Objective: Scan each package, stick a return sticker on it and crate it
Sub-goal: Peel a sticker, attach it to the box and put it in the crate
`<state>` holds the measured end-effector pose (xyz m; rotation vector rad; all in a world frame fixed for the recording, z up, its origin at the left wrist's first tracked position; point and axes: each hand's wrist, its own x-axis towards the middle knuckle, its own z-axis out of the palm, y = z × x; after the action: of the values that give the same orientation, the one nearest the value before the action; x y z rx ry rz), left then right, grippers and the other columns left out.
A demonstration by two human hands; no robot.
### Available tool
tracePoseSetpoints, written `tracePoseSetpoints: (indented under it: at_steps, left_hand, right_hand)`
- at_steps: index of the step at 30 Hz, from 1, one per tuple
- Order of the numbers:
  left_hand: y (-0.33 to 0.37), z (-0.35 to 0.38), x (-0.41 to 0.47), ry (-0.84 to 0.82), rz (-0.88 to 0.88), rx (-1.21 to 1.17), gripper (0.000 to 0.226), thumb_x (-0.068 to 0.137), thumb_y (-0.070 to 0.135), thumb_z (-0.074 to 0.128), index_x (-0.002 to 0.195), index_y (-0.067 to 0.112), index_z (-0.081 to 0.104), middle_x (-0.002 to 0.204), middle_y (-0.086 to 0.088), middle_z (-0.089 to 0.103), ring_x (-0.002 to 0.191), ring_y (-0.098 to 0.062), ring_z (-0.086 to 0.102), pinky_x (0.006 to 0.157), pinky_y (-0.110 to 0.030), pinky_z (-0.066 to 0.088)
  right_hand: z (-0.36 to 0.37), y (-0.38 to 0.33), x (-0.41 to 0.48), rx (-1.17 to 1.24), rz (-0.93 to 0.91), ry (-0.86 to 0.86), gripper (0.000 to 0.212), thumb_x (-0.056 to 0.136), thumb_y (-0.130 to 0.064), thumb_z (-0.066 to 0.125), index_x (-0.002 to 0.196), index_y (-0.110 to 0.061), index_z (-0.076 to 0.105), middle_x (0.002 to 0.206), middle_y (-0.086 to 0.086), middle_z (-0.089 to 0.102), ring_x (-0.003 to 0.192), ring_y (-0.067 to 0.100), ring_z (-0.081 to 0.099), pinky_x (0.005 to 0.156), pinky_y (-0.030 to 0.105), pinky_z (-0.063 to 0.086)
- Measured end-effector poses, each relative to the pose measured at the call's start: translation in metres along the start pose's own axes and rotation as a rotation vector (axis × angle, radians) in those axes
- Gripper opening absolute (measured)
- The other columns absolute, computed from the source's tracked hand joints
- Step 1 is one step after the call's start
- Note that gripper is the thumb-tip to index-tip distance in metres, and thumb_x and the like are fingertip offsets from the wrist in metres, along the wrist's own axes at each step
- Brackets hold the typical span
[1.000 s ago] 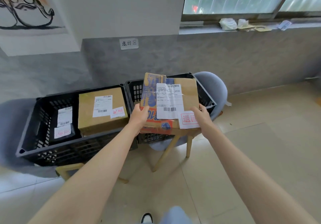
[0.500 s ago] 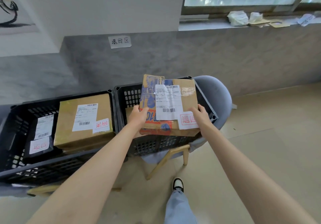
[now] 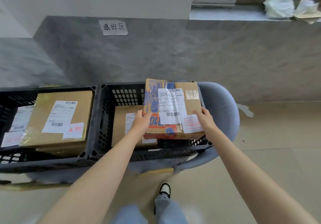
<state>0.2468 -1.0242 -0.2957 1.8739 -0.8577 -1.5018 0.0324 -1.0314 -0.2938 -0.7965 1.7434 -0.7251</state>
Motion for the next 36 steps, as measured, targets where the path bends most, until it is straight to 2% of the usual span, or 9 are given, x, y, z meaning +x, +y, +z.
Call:
tracePoseSetpoints:
  at_steps: [4,6,12,17,23,25,29,32,36]
  left_hand:
    - [-0.009,0.020,0.031,-0.004,-0.050,0.034,0.032,0.097,0.041,0.046,0.121,0.019,0.046,0.100,-0.002,0.067,0.088,-0.017,0.068,0.087,-0.041,0.055]
    - [-0.013,0.028,0.044,-0.006,-0.065,0.040,0.031,0.096,0.041,0.046,0.120,0.020,0.047,0.101,-0.002,0.067,0.091,-0.019,0.067,0.090,-0.043,0.053]
    - [-0.022,0.037,0.071,-0.033,-0.111,0.020,0.035,0.097,0.038,0.046,0.125,0.017,0.045,0.105,-0.004,0.067,0.089,-0.018,0.068,0.081,-0.036,0.055]
    - [-0.025,0.043,0.083,-0.067,-0.120,-0.022,0.030,0.098,0.036,0.045,0.123,0.019,0.042,0.103,-0.002,0.065,0.083,-0.011,0.065,0.064,-0.023,0.050]
    - [-0.026,0.052,0.091,-0.075,-0.132,-0.045,0.034,0.098,0.035,0.046,0.127,0.018,0.040,0.104,-0.002,0.065,0.083,-0.010,0.065,0.063,-0.023,0.049]
    - [-0.028,0.053,0.093,-0.074,-0.137,-0.039,0.034,0.098,0.036,0.046,0.127,0.019,0.040,0.108,-0.002,0.064,0.085,-0.009,0.064,0.063,-0.022,0.048]
    - [-0.031,0.054,0.097,-0.069,-0.162,-0.051,0.035,0.098,0.036,0.047,0.127,0.018,0.040,0.111,-0.004,0.064,0.091,-0.013,0.065,0.073,-0.027,0.052]
    - [-0.031,0.056,0.099,-0.065,-0.165,-0.065,0.033,0.098,0.035,0.047,0.125,0.018,0.038,0.104,-0.001,0.063,0.085,-0.011,0.065,0.066,-0.025,0.050]
    - [-0.035,0.060,0.099,-0.044,-0.167,-0.059,0.039,0.098,0.035,0.047,0.131,0.017,0.035,0.107,-0.002,0.062,0.087,-0.012,0.064,0.070,-0.027,0.052]
  right_hand:
    - [-0.005,0.011,0.035,-0.018,0.040,-0.015,0.045,0.096,-0.026,0.049,0.139,-0.016,0.040,0.126,0.000,0.054,0.097,0.014,0.053,0.066,0.025,0.040]
    - [-0.004,0.017,0.050,-0.013,0.058,-0.015,0.047,0.096,-0.026,0.049,0.141,-0.016,0.038,0.127,0.001,0.052,0.096,0.013,0.051,0.074,0.027,0.038]
    - [0.001,0.033,0.079,-0.041,0.099,-0.008,0.055,0.096,-0.029,0.050,0.146,-0.019,0.030,0.135,0.004,0.049,0.104,0.017,0.052,0.084,0.032,0.041]
    - [0.001,0.038,0.092,-0.054,0.123,0.000,0.054,0.096,-0.031,0.050,0.145,-0.023,0.030,0.126,0.000,0.052,0.102,0.017,0.055,0.085,0.035,0.046]
    - [-0.002,0.037,0.103,-0.122,0.121,0.004,0.054,0.095,-0.032,0.050,0.144,-0.024,0.032,0.132,0.003,0.052,0.111,0.021,0.055,0.097,0.042,0.046]
    - [-0.001,0.036,0.105,-0.158,0.125,-0.006,0.055,0.095,-0.033,0.049,0.146,-0.023,0.030,0.133,0.004,0.052,0.111,0.022,0.055,0.094,0.040,0.046]
    - [0.000,0.038,0.107,-0.256,0.119,-0.025,0.057,0.097,-0.036,0.046,0.149,-0.022,0.025,0.134,0.002,0.050,0.106,0.020,0.054,0.073,0.029,0.041]
    - [0.002,0.041,0.109,-0.306,0.110,-0.009,0.059,0.096,-0.040,0.046,0.148,-0.021,0.026,0.133,0.005,0.052,0.110,0.023,0.056,0.077,0.031,0.044]
    - [0.004,0.043,0.111,-0.333,0.124,0.008,0.060,0.096,-0.041,0.046,0.148,-0.018,0.026,0.131,0.006,0.053,0.108,0.024,0.058,0.081,0.035,0.050]
